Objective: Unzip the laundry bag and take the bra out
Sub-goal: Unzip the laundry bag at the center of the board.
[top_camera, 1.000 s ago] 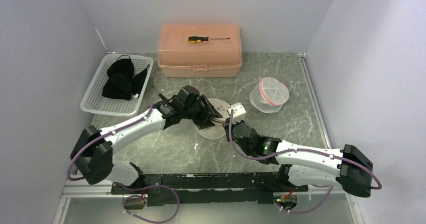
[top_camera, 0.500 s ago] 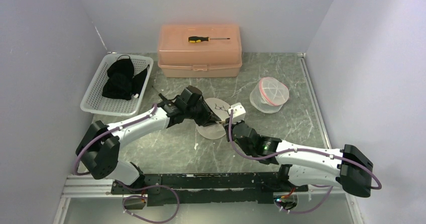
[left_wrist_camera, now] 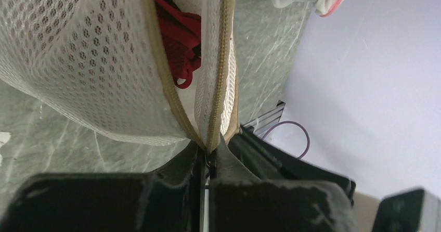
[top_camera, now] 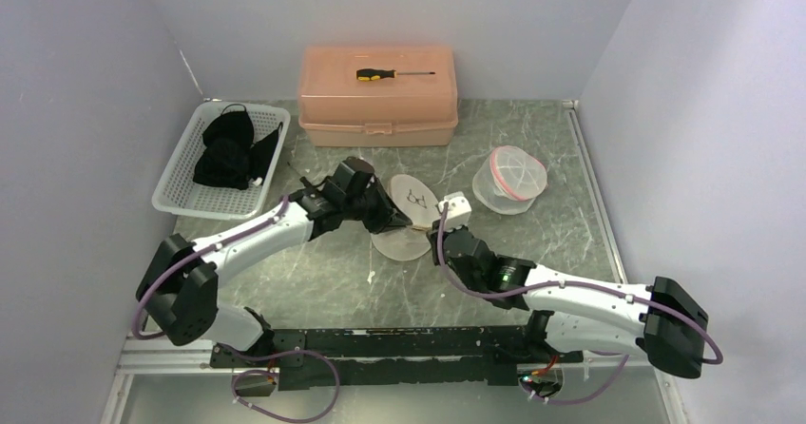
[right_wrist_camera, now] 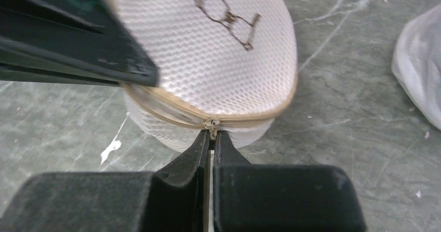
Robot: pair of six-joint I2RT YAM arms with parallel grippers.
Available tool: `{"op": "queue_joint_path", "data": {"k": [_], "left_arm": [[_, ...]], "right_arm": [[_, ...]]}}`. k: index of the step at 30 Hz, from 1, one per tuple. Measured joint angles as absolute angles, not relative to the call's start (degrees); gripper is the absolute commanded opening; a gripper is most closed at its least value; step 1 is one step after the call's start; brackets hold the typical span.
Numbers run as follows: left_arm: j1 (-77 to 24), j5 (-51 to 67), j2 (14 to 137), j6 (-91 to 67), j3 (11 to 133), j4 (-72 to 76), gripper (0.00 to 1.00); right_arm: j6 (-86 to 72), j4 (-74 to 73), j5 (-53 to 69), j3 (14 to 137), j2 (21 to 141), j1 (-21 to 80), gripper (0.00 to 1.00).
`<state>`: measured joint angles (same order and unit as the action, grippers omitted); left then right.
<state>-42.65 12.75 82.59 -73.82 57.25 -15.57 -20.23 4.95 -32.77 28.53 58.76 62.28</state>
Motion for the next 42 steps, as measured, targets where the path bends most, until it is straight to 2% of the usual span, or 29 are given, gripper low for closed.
{"op": "queue_joint_path", "data": {"k": [10, 15, 18, 23, 24, 27, 29, 31, 37, 42], "left_arm": [[-35.7, 19.6, 76.8, -64.1, 55.7, -15.4, 0.03], [-33.0, 24.7, 76.6, -56.5, 56.6, -16.4, 0.03], [-32.3, 28.1, 77.9, -50.5, 62.2, -19.9, 0.05], [-32.0, 32.6, 79.2, -41.0, 72.3, -20.9, 0.20], [-31.9, 33.0, 79.2, -39.5, 73.1, -20.4, 0.27], [-30.3, 33.6, 79.3, -37.3, 71.2, -16.7, 0.65], [-29.2, 33.7, 79.4, -37.4, 67.5, -13.9, 0.81], [-28.3, 33.2, 79.8, -38.4, 63.1, -12.5, 0.91], [-26.8, 28.6, 78.7, -41.8, 53.1, -17.2, 0.94], [-26.7, 25.4, 67.5, -48.0, 52.5, -20.3, 0.94]], "right_arm": [[-26.2, 4.0, -28.9, 27.0, 56.9, 51.5, 0.00], [-24.9, 4.3, -27.4, 25.7, 51.9, 52.9, 0.00], [-22.4, 4.3, -29.4, 25.9, 47.4, 56.2, 0.00], [-17.9, 4.0, -35.1, 29.0, 45.3, 64.0, 0.00], [-17.5, 4.2, -35.9, 29.5, 45.5, 64.9, 0.00], [-17.1, 4.8, -37.3, 29.9, 47.3, 67.1, 0.00], [-17.8, 4.8, -37.5, 29.9, 49.8, 67.7, 0.00], [-18.7, 4.9, -37.6, 29.4, 52.0, 67.7, 0.00], [-22.0, 4.8, -37.8, 27.6, 57.7, 67.7, 0.00], [-22.8, 5.6, -37.9, 27.5, 59.5, 67.5, 0.00]]}}
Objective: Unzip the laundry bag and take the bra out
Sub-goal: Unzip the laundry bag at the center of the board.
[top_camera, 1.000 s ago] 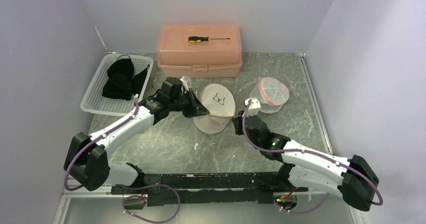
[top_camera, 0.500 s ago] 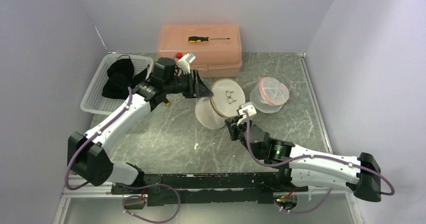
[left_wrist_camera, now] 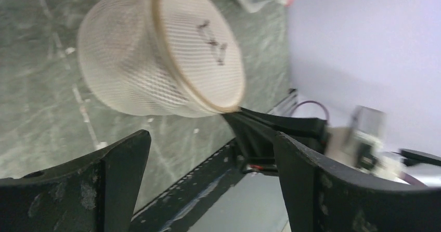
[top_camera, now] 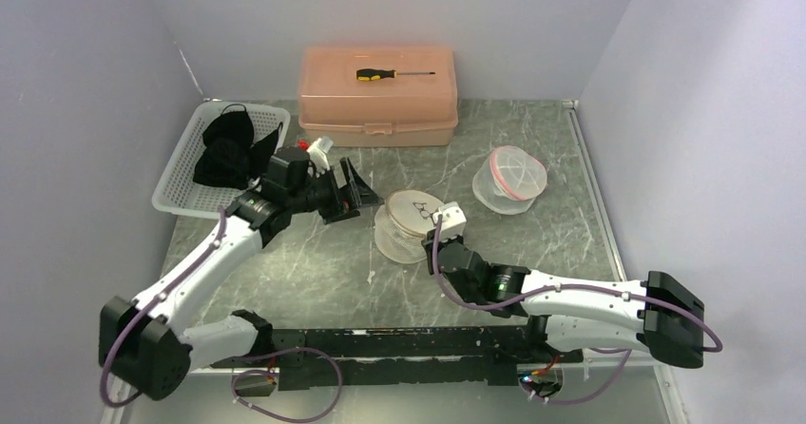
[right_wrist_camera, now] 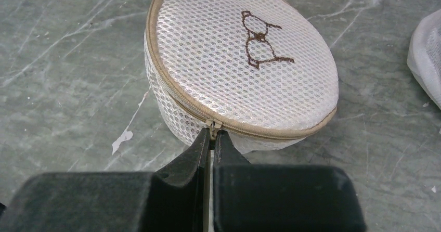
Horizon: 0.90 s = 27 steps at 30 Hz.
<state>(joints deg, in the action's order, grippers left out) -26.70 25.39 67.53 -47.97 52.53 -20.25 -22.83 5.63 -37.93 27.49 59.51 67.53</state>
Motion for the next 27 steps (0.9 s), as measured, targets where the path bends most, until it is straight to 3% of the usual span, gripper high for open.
{"op": "queue_joint_path", "data": {"k": [6, 10, 17, 27], "left_arm": [[-34.4, 23.1, 66.5, -57.5, 55.3, -18.7, 0.94], [-40.9, 21.0, 74.7, -62.8, 57.1, -18.4, 0.85], [-41.4, 18.5, 81.6, -67.7, 57.3, -18.2, 0.78], [-41.4, 14.6, 84.7, -68.6, 59.1, -18.3, 0.36]], "right_arm": [[-22.9, 7.0, -37.9, 27.5, 59.9, 67.2, 0.00], [-22.6, 7.0, -37.9, 27.5, 60.0, 67.2, 0.00], [-22.5, 7.0, -37.9, 27.5, 60.0, 67.2, 0.00], [-22.0, 7.0, -37.4, 27.5, 60.0, 67.2, 0.00]]}}
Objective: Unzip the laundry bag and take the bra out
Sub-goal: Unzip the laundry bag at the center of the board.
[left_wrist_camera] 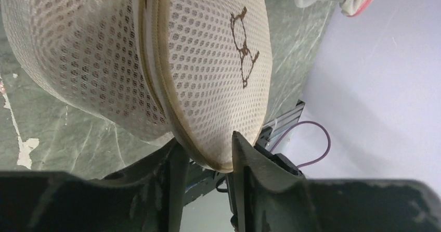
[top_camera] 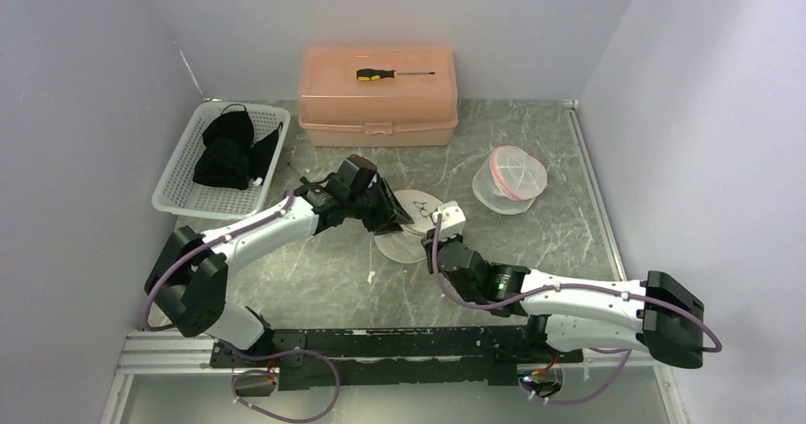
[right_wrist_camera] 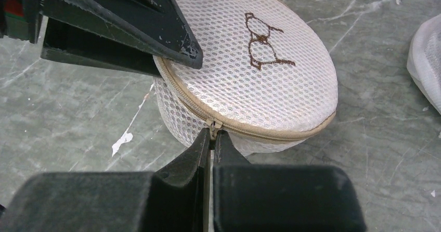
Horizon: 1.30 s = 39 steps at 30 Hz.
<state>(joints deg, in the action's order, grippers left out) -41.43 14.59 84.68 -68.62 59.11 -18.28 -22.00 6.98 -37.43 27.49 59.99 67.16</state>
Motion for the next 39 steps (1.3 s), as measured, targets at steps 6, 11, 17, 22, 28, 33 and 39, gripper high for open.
{"op": "queue_joint_path", "data": {"k": [6, 11, 17, 22, 28, 33, 39], "left_arm": [[-41.4, 13.4, 85.6, -68.0, 59.5, -18.3, 0.04], [-41.2, 13.7, 86.0, -67.1, 60.5, -17.6, 0.03], [-39.4, 15.4, 85.0, -65.3, 60.6, -16.8, 0.03], [-36.3, 17.7, 82.9, -62.8, 60.6, -16.8, 0.03], [-34.3, 22.0, 82.3, -59.0, 60.6, -16.4, 0.03], [-32.7, 26.9, 82.3, -52.9, 62.0, -17.0, 0.06], [-32.1, 30.9, 82.2, -43.6, 72.6, -19.5, 0.57]], "right_arm": [[-21.2, 6.6, -37.5, 27.5, 58.2, 67.2, 0.00], [-20.5, 5.7, -37.4, 27.5, 56.4, 67.0, 0.00], [-20.5, 3.7, -35.9, 27.5, 54.1, 63.1, 0.00], [-21.8, 2.7, -31.9, 26.8, 51.4, 54.4, 0.00], [-23.6, 1.5, -29.9, 26.0, 50.4, 51.2, 0.00], [-21.9, 0.3, -30.2, 26.0, 45.3, 53.9, 0.00], [-17.5, 0.1, -36.0, 29.5, 43.5, 64.0, 0.00]]}}
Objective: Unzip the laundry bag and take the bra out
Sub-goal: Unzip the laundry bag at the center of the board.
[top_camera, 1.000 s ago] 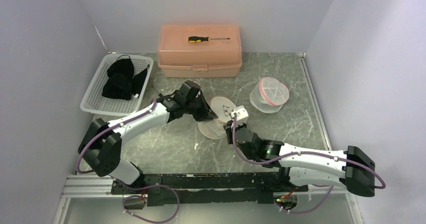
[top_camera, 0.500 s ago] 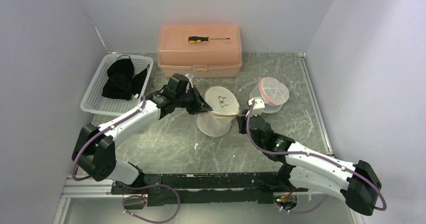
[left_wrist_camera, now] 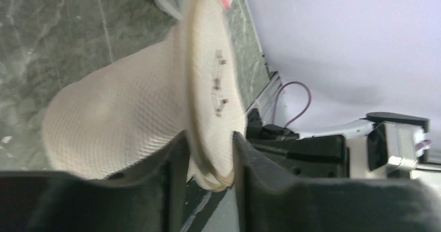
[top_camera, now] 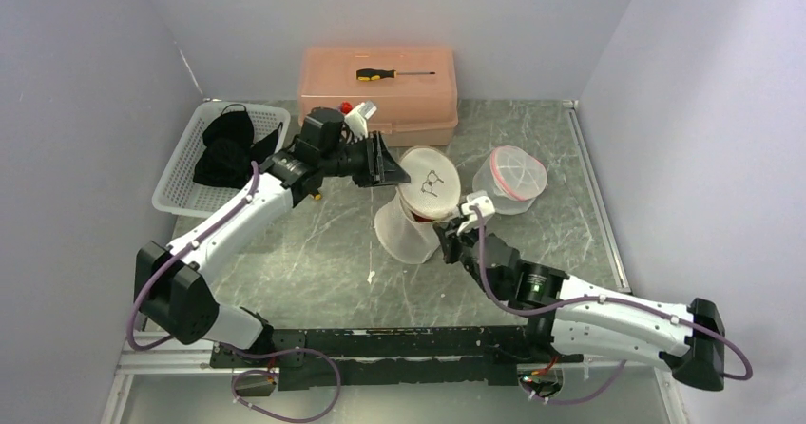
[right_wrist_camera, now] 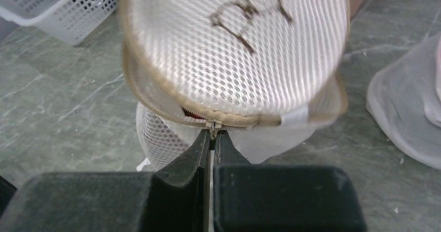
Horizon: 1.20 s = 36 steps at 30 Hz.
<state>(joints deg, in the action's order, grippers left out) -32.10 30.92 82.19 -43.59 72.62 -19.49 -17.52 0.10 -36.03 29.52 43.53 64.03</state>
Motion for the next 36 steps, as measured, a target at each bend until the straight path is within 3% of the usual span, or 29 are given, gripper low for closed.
{"op": "queue_joint_path", "data": {"k": [2, 5, 11, 21, 28, 36], "left_arm": [[-32.1, 31.5, 81.8, -42.4, 72.0, -17.4, 0.77], [-32.0, 32.0, 81.1, -43.8, 65.9, -13.2, 0.88], [-31.0, 29.6, 80.2, -44.6, 59.8, -19.7, 0.90], [-31.6, 25.5, 65.8, -54.9, 59.8, -24.0, 0.93], [-40.4, 24.1, 75.5, -62.8, 59.8, -22.1, 0.93], [-41.0, 22.4, 81.2, -67.7, 59.8, -21.7, 0.89]], "right_arm": [[-17.0, 0.8, -37.1, 30.8, 45.6, 66.1, 0.00], [-17.3, 1.3, -37.7, 30.8, 48.8, 66.8, 0.00], [-19.8, 1.4, -38.5, 30.0, 54.2, 66.8, 0.00], [-20.8, 2.7, -38.7, 29.6, 56.2, 66.8, 0.00], [-20.8, 2.7, -38.7, 29.6, 56.6, 66.8, 0.00], [-20.6, 2.7, -38.5, 29.6, 56.6, 66.8, 0.00]]}}
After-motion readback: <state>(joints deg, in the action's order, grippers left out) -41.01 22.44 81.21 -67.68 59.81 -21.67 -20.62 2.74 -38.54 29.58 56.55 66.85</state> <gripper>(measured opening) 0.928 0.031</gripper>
